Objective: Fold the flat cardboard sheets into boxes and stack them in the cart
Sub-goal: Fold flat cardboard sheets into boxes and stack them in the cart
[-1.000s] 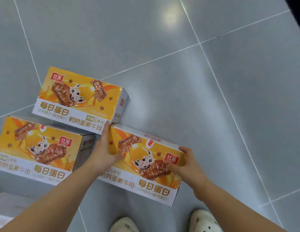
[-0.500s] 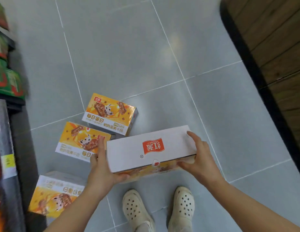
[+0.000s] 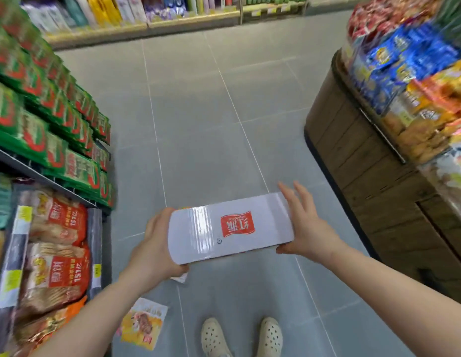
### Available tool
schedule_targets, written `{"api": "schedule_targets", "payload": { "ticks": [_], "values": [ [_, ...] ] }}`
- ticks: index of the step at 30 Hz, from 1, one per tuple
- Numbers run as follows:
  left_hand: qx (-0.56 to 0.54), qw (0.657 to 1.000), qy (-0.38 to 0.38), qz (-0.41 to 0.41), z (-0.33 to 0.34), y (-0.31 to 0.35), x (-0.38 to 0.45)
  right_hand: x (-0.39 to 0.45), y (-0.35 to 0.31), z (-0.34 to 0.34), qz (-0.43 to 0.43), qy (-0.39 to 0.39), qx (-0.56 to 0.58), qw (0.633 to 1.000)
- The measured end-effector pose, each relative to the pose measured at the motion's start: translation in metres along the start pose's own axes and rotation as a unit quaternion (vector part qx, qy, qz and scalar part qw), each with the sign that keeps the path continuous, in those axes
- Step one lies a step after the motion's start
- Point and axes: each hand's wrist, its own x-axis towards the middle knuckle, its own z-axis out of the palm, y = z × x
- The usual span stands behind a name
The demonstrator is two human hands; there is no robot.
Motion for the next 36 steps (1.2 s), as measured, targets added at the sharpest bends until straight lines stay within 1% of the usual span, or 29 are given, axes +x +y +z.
{"api": "schedule_targets", "payload": {
  "ticks": [2, 4, 6, 8, 10, 14, 17, 19, 22, 25, 27, 28, 31, 33, 35, 36],
  "values": [
    [0.011, 1.0, -0.004, 0.029, -0.028, 0.017, -0.004, -0.005, -0.013, -0.022, -0.026, -0.034, -0.064, 0.997],
    [0.028, 0.997, 0.003, 0.069, -0.063, 0.035, -0.015, -0.019, -0.034, -0.049, -0.062, -0.042, -0.129, 0.989],
    [0.043, 0.995, 0.015, 0.091, -0.091, 0.047, -0.025, -0.031, -0.052, -0.071, -0.094, -0.024, -0.176, 0.98],
    [0.059, 0.992, 0.027, 0.104, -0.112, 0.055, -0.031, -0.04, -0.067, -0.09, -0.106, -0.012, -0.205, 0.973],
    [0.063, 0.988, 0.048, 0.133, -0.137, 0.066, -0.041, -0.052, -0.088, -0.109, -0.123, 0.014, -0.231, 0.965],
    [0.069, 0.976, 0.099, 0.18, -0.175, 0.079, -0.059, -0.07, -0.12, -0.136, -0.164, 0.049, -0.267, 0.948],
    [0.094, 0.965, 0.132, 0.205, -0.197, 0.084, -0.075, -0.079, -0.141, -0.151, -0.198, 0.068, -0.289, 0.934],
    [0.092, 0.964, 0.157, 0.195, -0.21, 0.089, -0.094, -0.084, -0.156, -0.159, -0.225, 0.079, -0.297, 0.924],
    [0.08, 0.965, 0.174, 0.178, -0.223, 0.088, -0.114, -0.083, -0.172, -0.166, -0.268, 0.087, -0.313, 0.907],
    [0.108, 0.961, 0.202, 0.156, -0.228, 0.081, -0.128, -0.073, -0.186, -0.171, -0.315, 0.079, -0.33, 0.886],
    [0.142, 0.958, 0.221, 0.114, -0.227, 0.08, -0.143, -0.063, -0.195, -0.174, -0.349, 0.07, -0.347, 0.868],
    [0.149, 0.958, 0.233, 0.079, -0.222, 0.08, -0.154, -0.058, -0.199, -0.175, -0.368, 0.06, -0.357, 0.857],
    [0.125, 0.954, 0.268, 0.043, -0.203, 0.082, -0.176, -0.047, -0.207, -0.178, -0.43, 0.034, -0.367, 0.824],
    [0.113, 0.953, 0.279, 0.02, -0.19, 0.084, -0.192, -0.044, -0.212, -0.176, -0.464, 0.013, -0.374, 0.803],
    [0.101, 0.949, 0.298, -0.024, -0.171, 0.087, -0.212, -0.044, -0.216, -0.172, -0.503, -0.014, -0.38, 0.776],
    [0.098, 0.943, 0.313, -0.06, -0.157, 0.091, -0.225, -0.045, -0.217, -0.168, -0.527, -0.029, -0.386, 0.757]
  ]
}}
